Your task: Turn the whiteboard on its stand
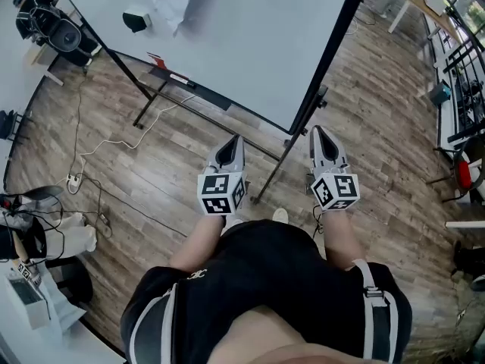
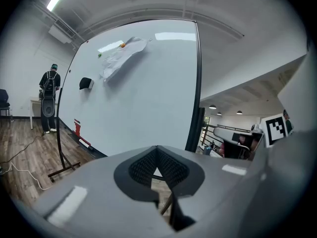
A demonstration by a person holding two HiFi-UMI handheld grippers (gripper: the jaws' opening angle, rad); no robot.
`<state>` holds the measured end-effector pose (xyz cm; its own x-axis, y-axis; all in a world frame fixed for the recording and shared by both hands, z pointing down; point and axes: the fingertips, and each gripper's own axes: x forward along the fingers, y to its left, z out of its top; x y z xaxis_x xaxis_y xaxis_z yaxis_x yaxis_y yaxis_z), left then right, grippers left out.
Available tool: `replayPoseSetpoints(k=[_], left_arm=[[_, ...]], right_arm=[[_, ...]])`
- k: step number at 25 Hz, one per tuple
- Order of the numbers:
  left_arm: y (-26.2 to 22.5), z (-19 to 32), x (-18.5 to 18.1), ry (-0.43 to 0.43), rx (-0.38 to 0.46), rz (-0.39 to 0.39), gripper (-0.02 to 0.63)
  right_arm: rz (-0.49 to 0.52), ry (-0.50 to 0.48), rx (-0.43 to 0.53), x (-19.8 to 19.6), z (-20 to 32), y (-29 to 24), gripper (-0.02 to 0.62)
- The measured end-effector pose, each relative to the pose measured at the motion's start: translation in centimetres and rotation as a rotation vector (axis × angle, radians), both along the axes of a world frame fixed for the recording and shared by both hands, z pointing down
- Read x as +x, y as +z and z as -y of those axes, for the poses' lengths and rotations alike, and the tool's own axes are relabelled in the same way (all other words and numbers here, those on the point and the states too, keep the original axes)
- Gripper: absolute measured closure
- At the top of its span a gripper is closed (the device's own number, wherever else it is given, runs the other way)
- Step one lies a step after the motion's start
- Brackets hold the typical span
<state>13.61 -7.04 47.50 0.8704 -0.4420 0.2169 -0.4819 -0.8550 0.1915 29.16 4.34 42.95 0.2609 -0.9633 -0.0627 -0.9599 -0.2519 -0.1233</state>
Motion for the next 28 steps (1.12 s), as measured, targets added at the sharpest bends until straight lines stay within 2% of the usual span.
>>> replayPoseSetpoints(k=[3, 7, 11, 28], left_arm=[[-0.3, 0.1, 0.3, 0.007, 0.004, 0.0, 0.597], [-0.6, 0.0, 0.6, 0.012, 0.013, 0.003, 0.597], [-1.1, 0.0, 0.7, 0.009, 0.027, -0.007, 0.597], [-1.4, -0.4, 1.5, 0.007, 0.041, 0.0, 0.597]], right_arm=[[0.004, -0.003, 0.001, -1.4, 0.3, -0.7, 0.589], [-0.052, 0.002, -0.082, -2.6, 1.5, 0.3, 0.591], [-0.071, 0.027, -0.112, -2.8, 1.7, 0.6, 0.591], [-0.039, -0.027, -0.095, -2.0, 1.6, 0.5, 0.591]])
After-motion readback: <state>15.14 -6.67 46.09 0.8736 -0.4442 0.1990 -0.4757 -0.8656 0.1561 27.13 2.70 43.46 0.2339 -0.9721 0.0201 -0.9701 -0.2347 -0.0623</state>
